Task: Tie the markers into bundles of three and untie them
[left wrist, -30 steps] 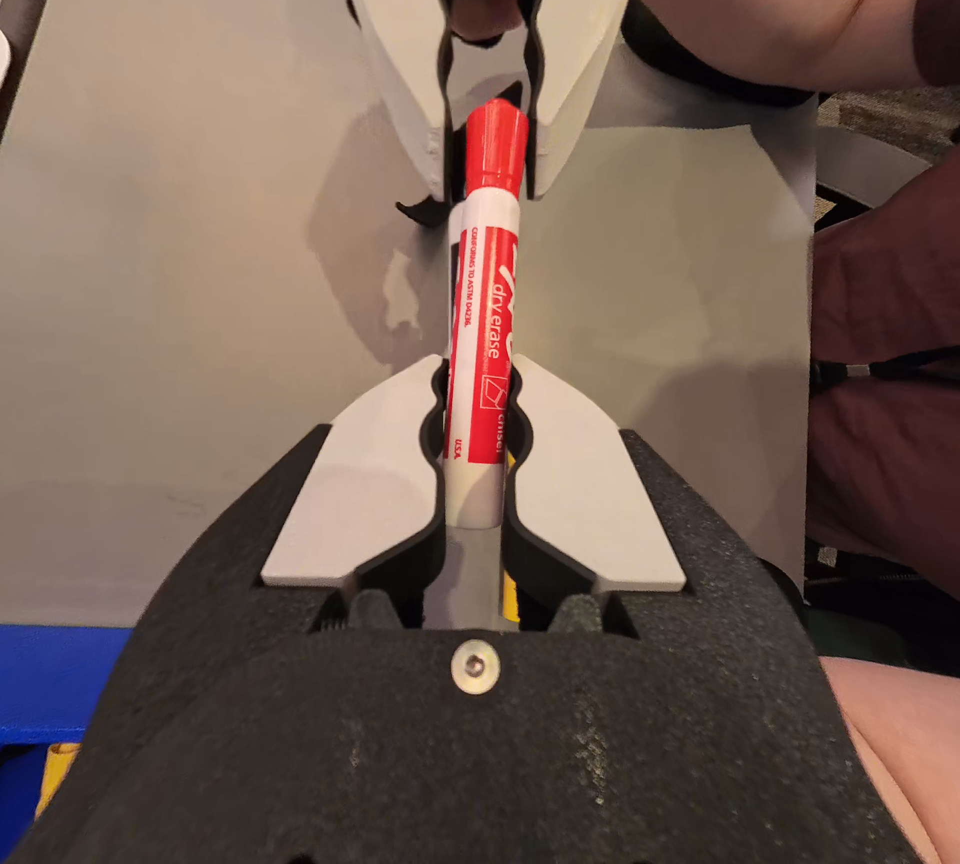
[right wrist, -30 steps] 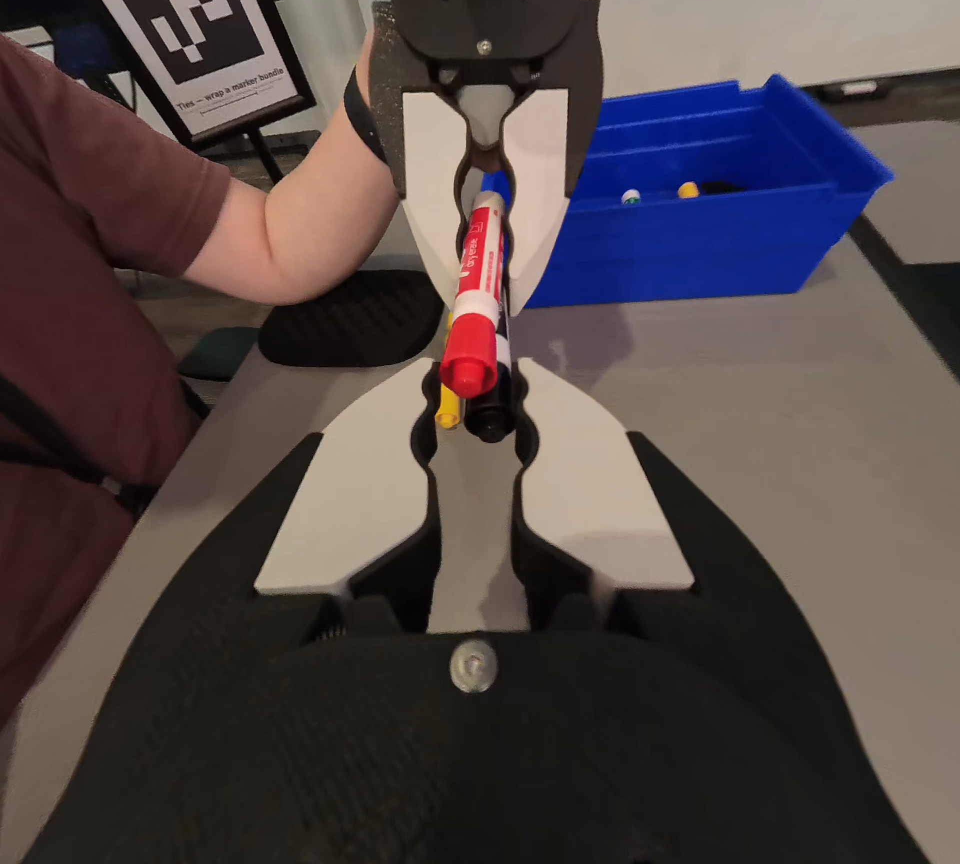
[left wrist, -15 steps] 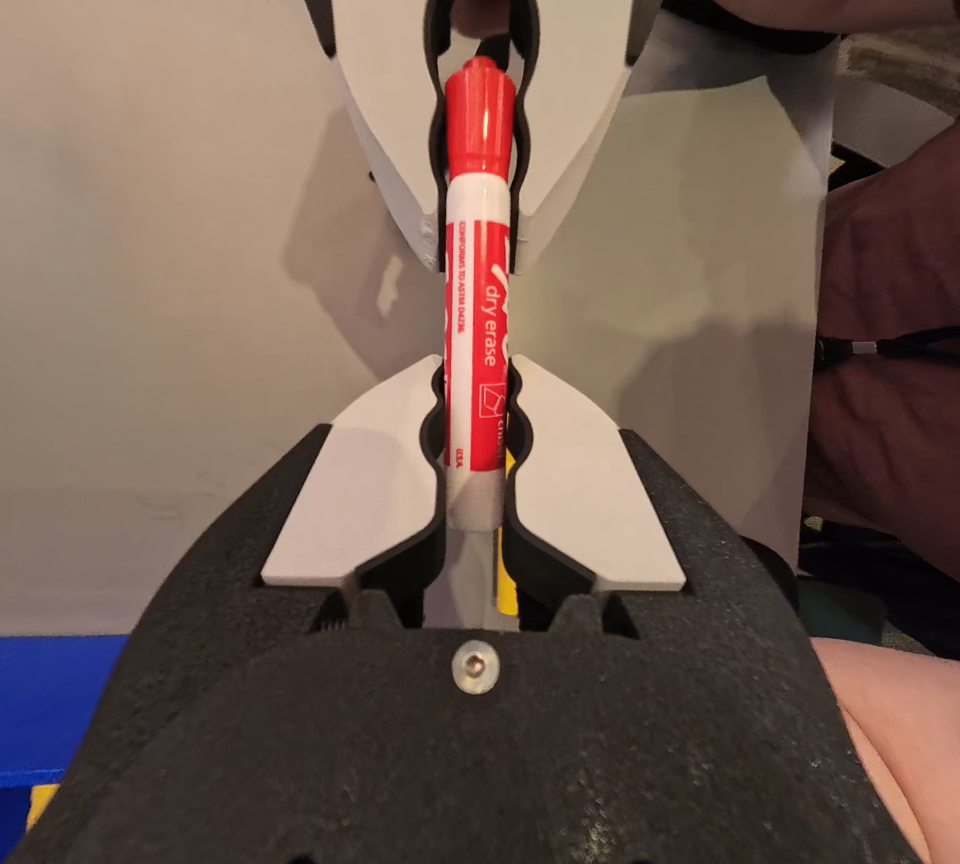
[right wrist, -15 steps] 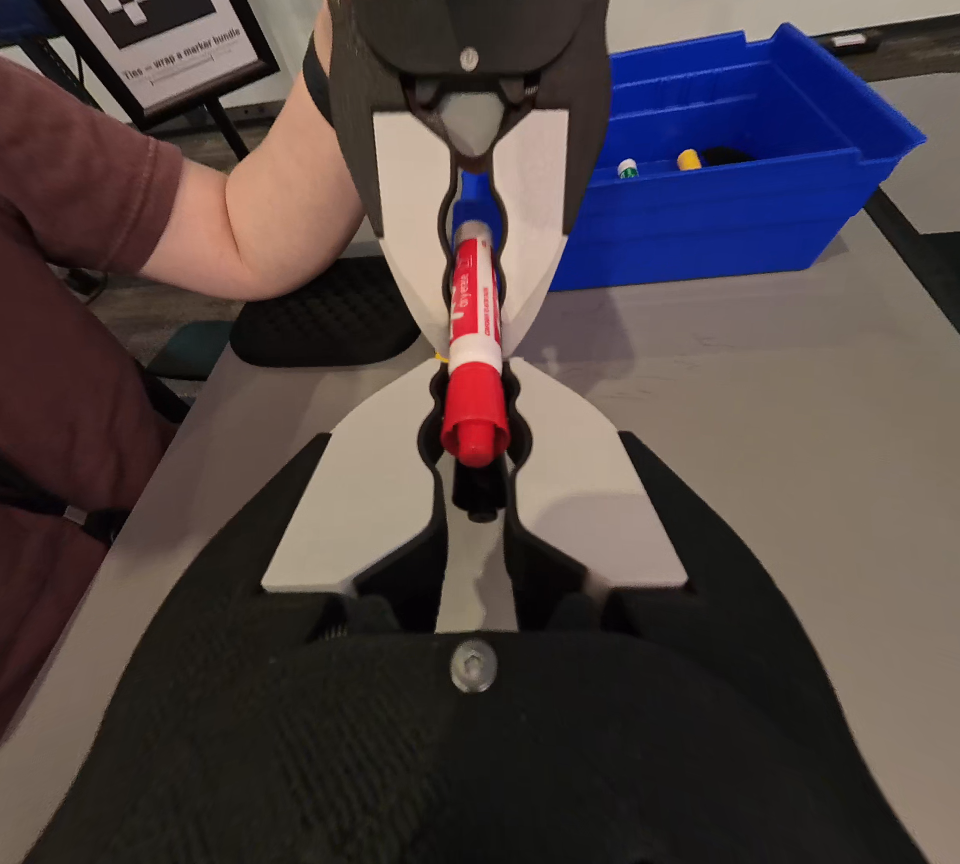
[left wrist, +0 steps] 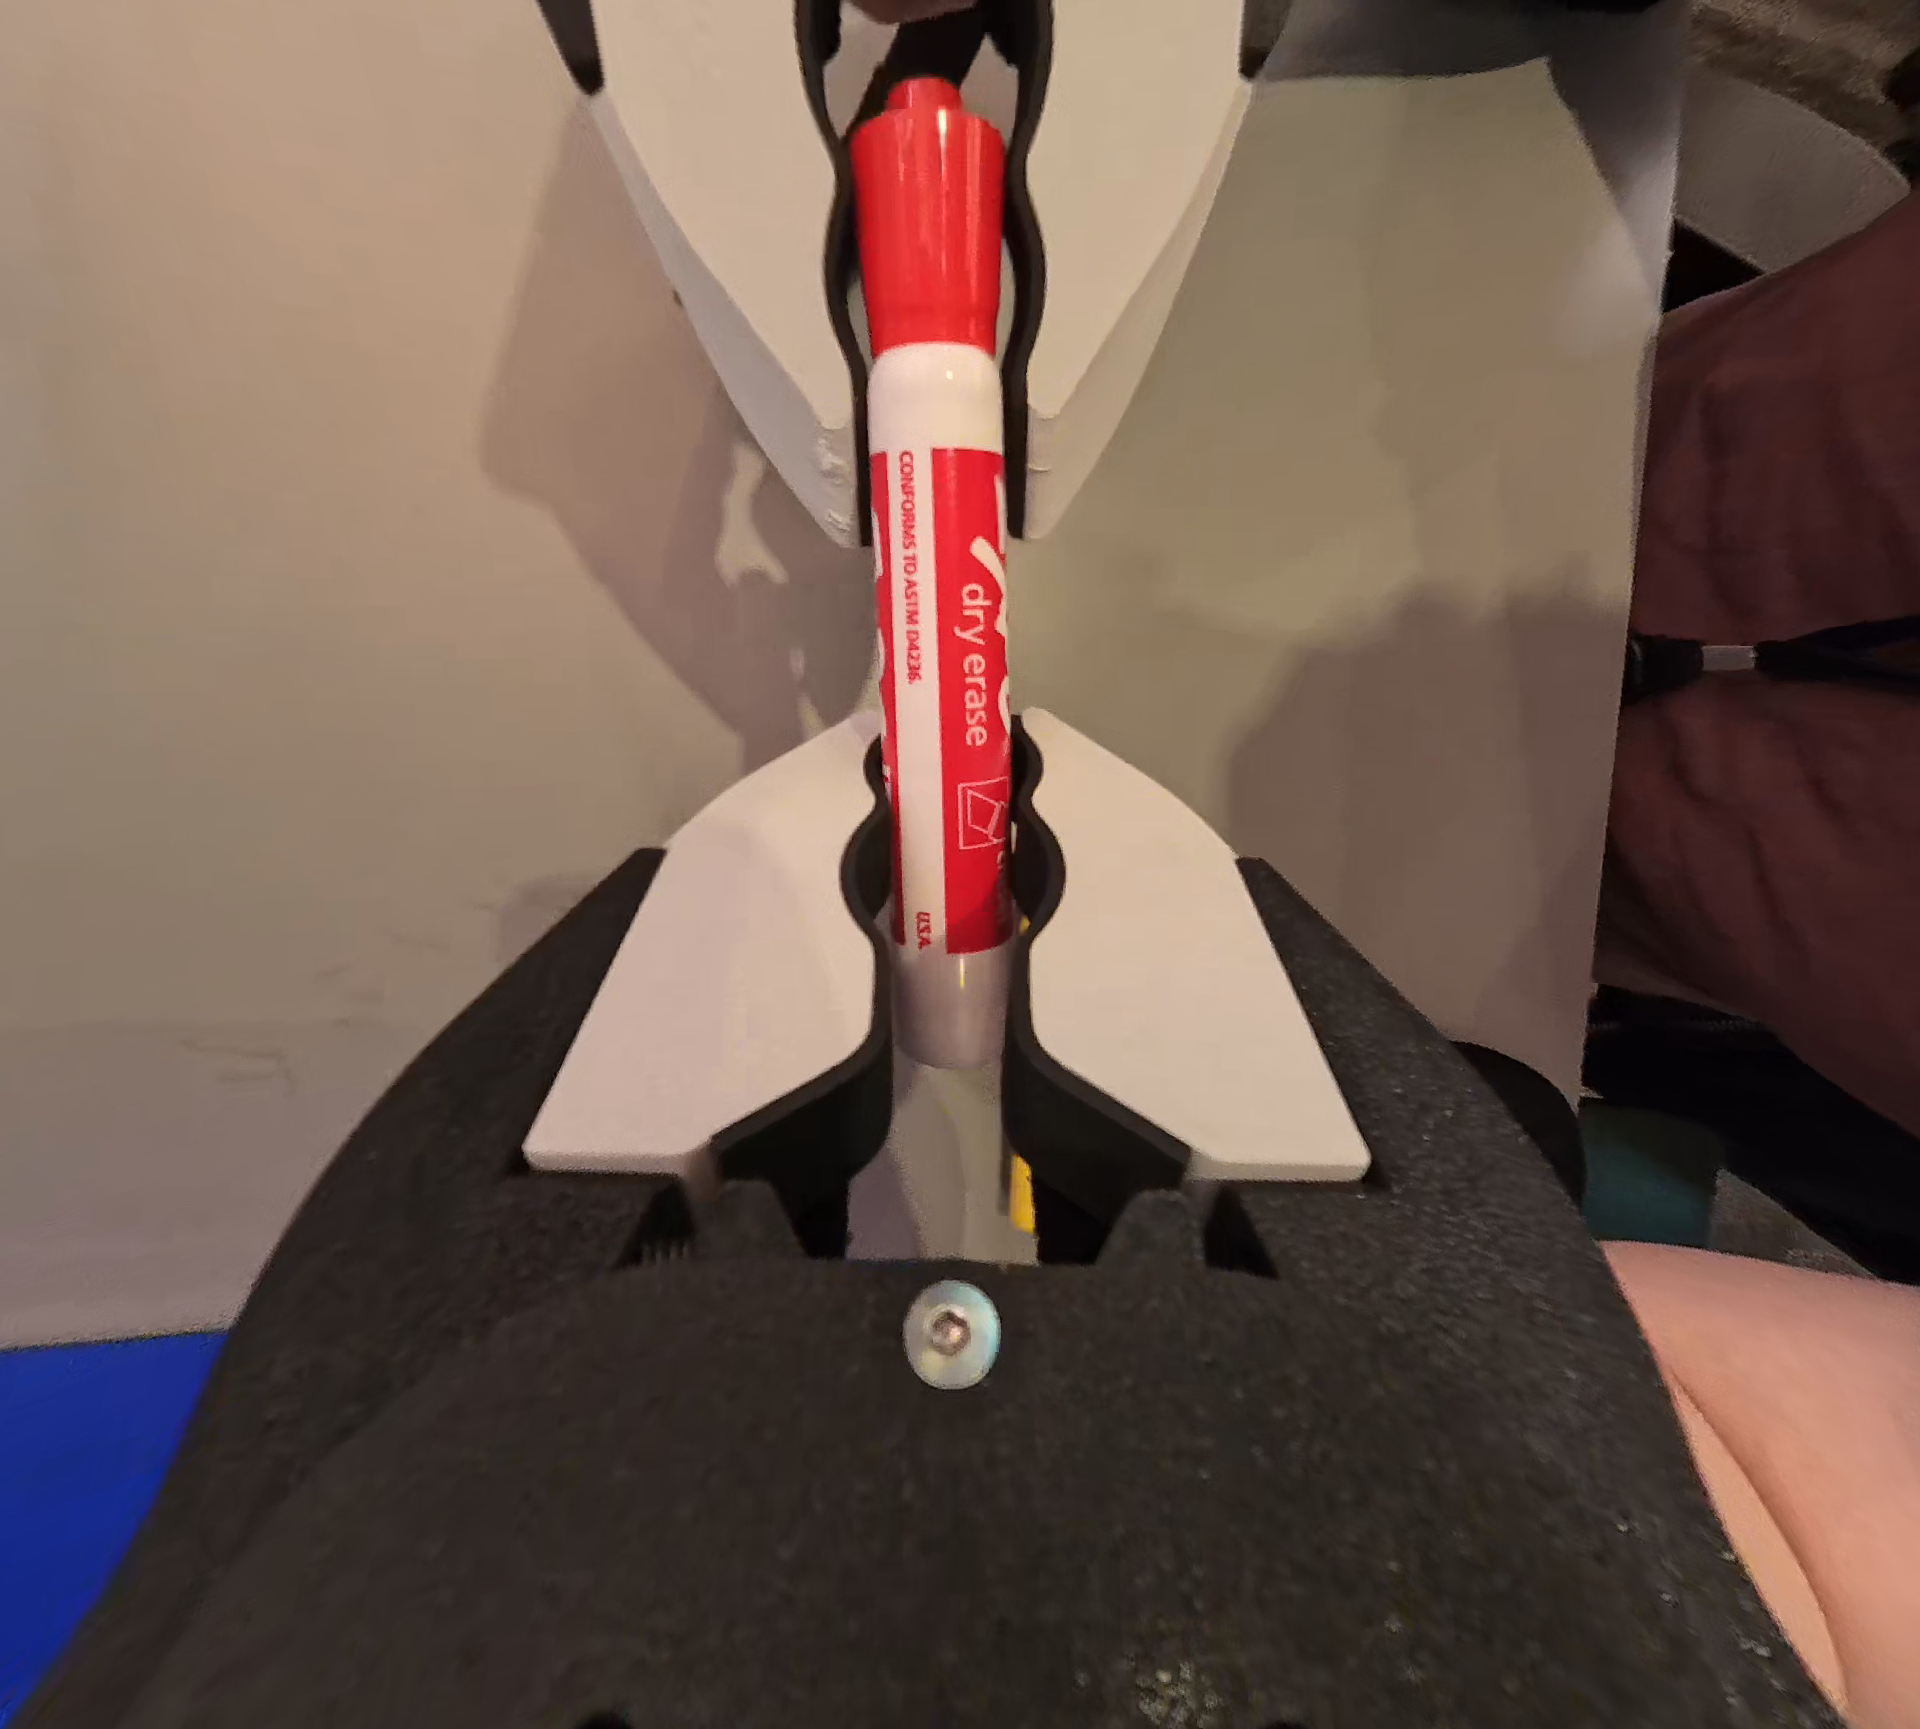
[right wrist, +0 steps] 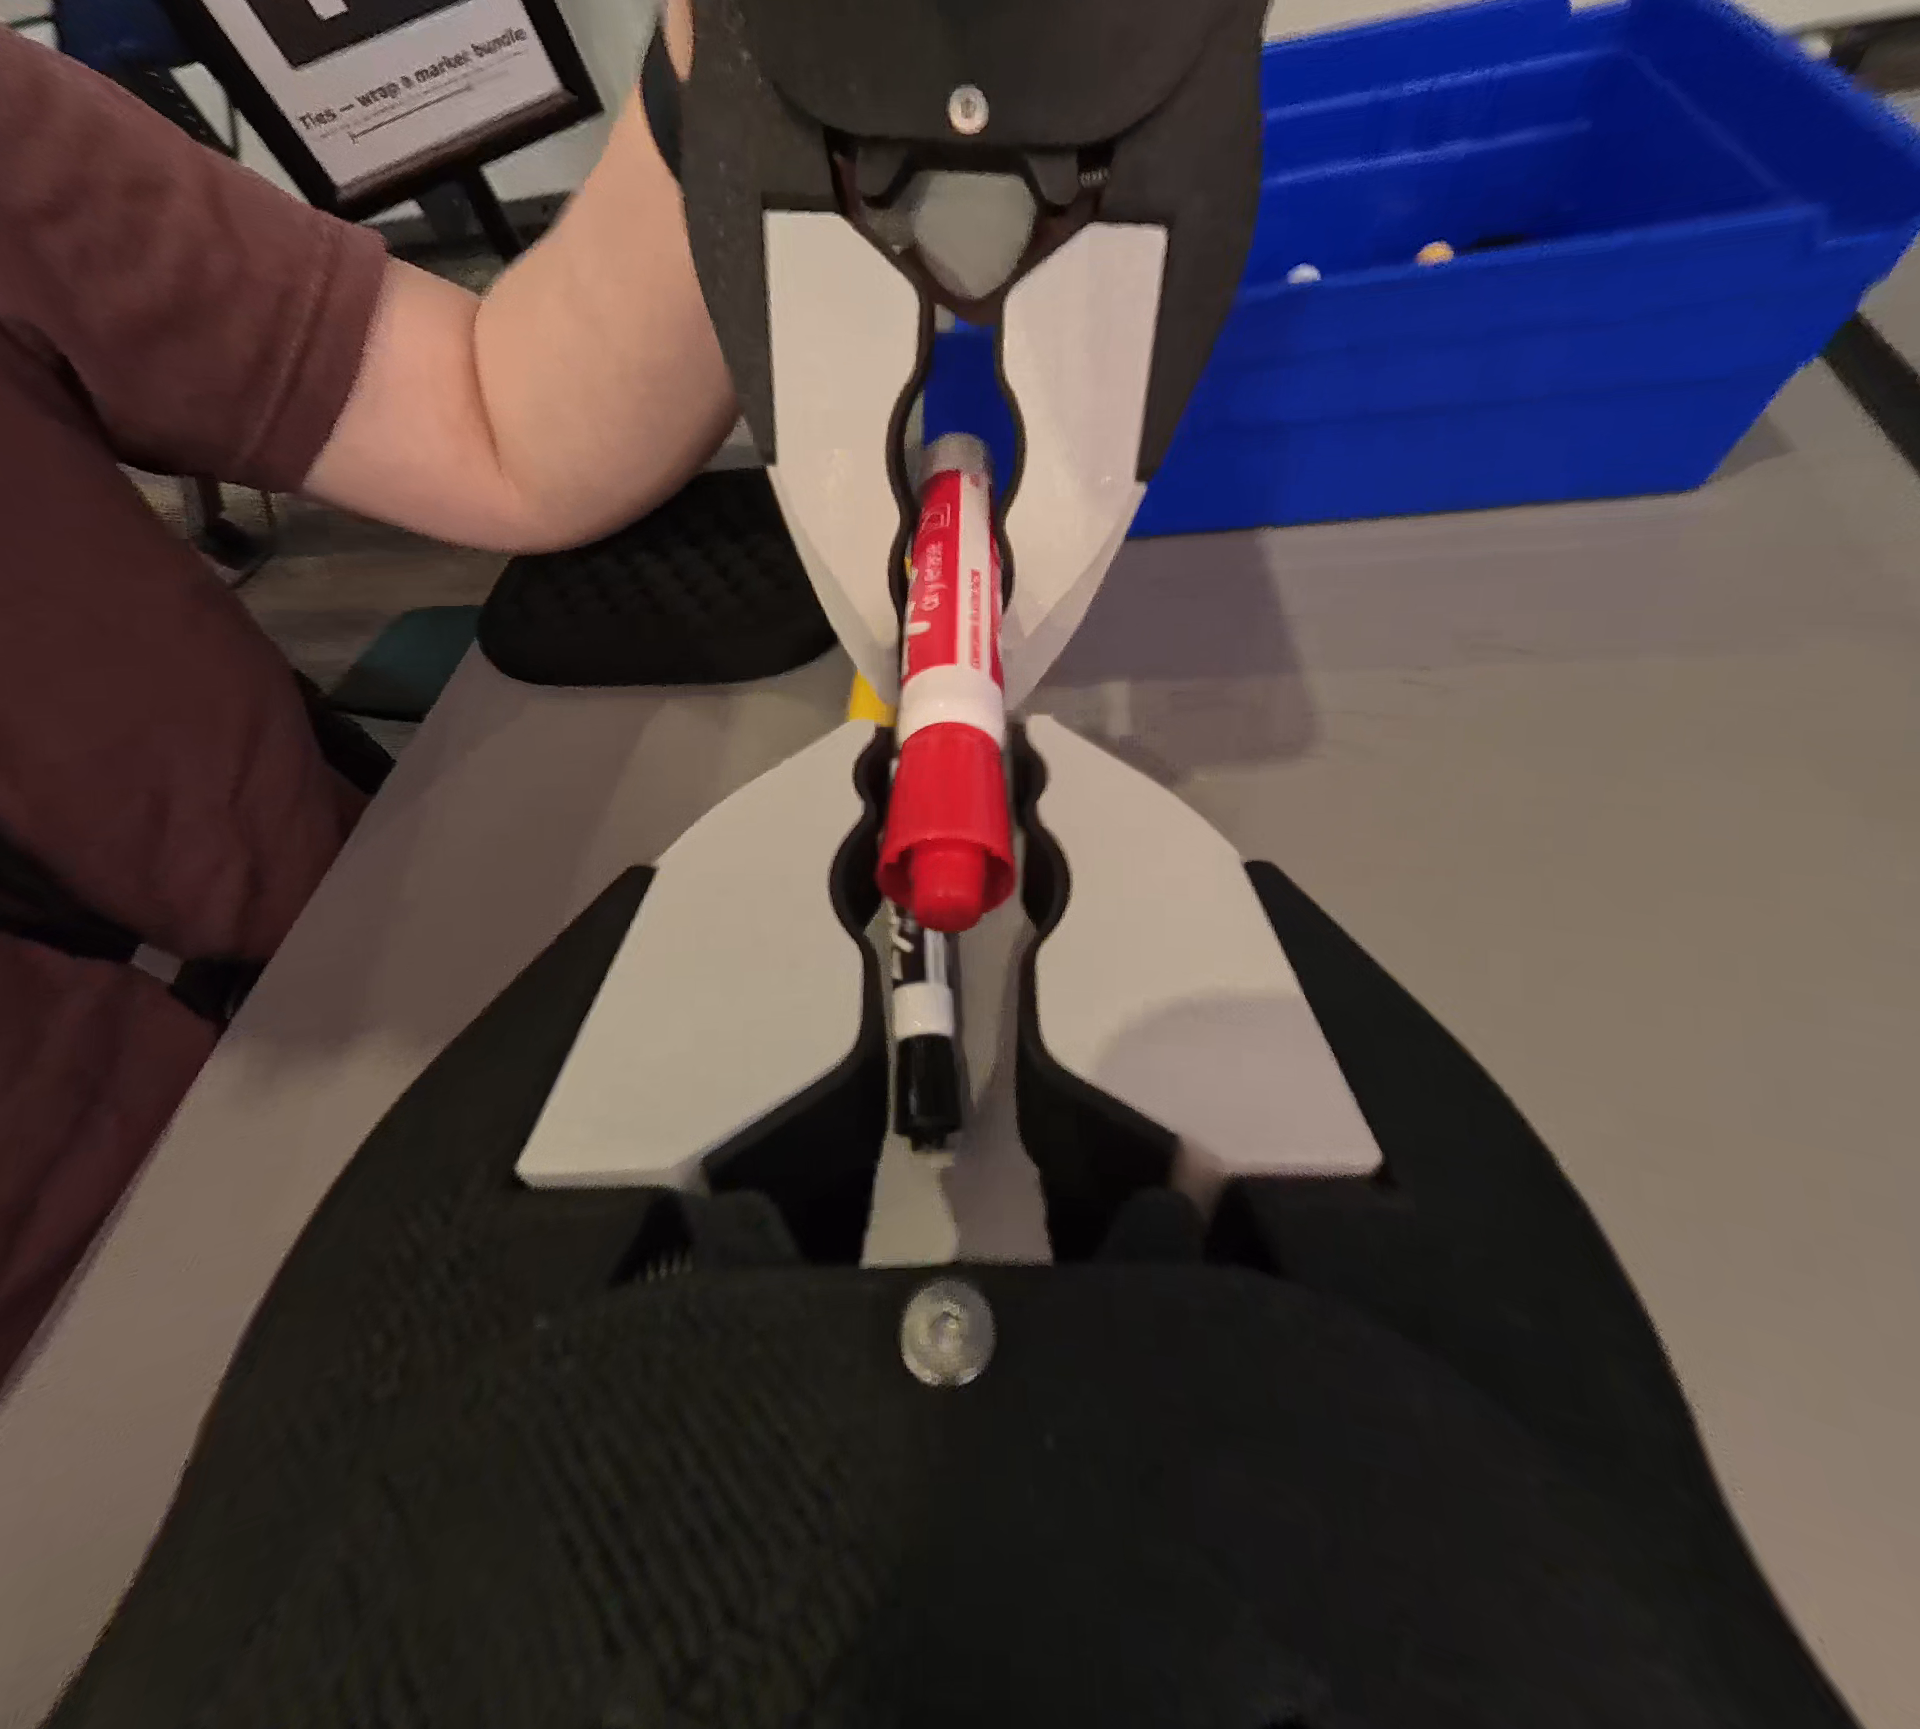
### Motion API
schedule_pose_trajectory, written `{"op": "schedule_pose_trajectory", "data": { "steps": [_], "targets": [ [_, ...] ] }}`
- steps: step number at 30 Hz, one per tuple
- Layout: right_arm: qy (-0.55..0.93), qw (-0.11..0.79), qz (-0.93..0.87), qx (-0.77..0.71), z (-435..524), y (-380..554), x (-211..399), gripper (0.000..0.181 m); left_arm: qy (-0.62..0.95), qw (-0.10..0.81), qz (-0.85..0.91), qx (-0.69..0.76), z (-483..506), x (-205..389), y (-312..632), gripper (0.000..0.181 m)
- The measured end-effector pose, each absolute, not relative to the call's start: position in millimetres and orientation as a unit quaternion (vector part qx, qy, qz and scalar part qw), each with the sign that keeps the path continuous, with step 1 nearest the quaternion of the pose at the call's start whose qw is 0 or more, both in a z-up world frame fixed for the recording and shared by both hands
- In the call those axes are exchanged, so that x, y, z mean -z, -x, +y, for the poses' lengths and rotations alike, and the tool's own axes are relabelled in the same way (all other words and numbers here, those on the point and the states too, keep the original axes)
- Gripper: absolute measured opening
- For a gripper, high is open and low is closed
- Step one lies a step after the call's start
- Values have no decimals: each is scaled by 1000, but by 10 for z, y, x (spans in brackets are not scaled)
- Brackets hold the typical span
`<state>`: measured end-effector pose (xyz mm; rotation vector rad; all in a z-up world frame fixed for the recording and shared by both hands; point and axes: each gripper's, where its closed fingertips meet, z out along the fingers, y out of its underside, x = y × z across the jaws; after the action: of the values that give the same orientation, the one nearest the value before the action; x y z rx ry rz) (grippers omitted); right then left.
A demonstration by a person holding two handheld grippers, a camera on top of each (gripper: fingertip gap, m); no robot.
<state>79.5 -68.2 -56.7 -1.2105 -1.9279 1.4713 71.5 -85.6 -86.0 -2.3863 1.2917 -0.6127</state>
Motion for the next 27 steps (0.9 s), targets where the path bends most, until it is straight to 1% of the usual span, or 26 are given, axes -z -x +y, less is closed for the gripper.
{"op": "schedule_pose_trajectory", "data": {
  "steps": [2, 4, 5, 7, 9, 10, 11, 12, 13, 15, 16, 17, 18, 19, 22, 24, 27],
  "targets": [
    [458, 232, -687, -514, -588, -762, 637, 54, 851, 167, 457, 200, -845, 930, -664, 19],
    [449, 286, -686, -496, -515, -792, 604, 58, 856, 161, 453, 191, -854, 956, -580, 18],
    [440, 326, -688, -477, -466, -821, 571, 56, 859, 163, 446, 189, -861, 939, -522, 18],
    [412, 387, -697, -441, -469, -903, 506, 34, 863, 178, 433, 190, -880, 851, -403, 18],
    [356, 404, -724, -431, -719, -965, 499, 16, 861, 201, 427, 187, -891, 750, -301, 18],
    [345, 423, -734, -404, -762, -931, 530, 19, 859, 198, 433, 191, -939, 741, -277, 18],
    [349, 451, -735, -368, -735, -858, 547, 30, 856, 189, 444, 188, -983, 764, -263, 18],
    [355, 474, -731, -339, -700, -777, 535, 44, 853, 182, 454, 181, -1003, 800, -261, 18],
    [356, 481, -730, -330, -721, -711, 517, 53, 853, 175, 458, 176, -1003, 835, -270, 18],
    [361, 438, -747, -346, -852, -616, 566, 49, 856, 167, 457, 173, -959, 887, -318, 19],
    [386, 411, -753, -339, -831, -565, 656, 49, 854, 165, 460, 178, -948, 903, -359, 19],
    [412, 382, -761, -325, -787, -535, 776, 40, 851, 163, 465, 183, -948, 920, -398, 19],
    [427, 352, -769, -320, -771, -533, 892, 26, 849, 157, 469, 186, -957, 947, -424, 19],
    [439, 332, -770, -323, -759, -543, 978, 20, 849, 153, 473, 180, -954, 978, -430, 19],
    [444, 310, -761, -356, -785, -603, 1074, 19, 848, 136, 479, 181, -967, 1057, -475, 19],
    [450, 280, -773, -349, -759, -708, 1195, 19, 854, 136, 475, 162, -907, 1091, -470, 32],
    [460, 247, -783, -337, -673, -840, 1400, 18, 858, 163, 466, 142, -852, 998, -409, 33]
  ]
}}
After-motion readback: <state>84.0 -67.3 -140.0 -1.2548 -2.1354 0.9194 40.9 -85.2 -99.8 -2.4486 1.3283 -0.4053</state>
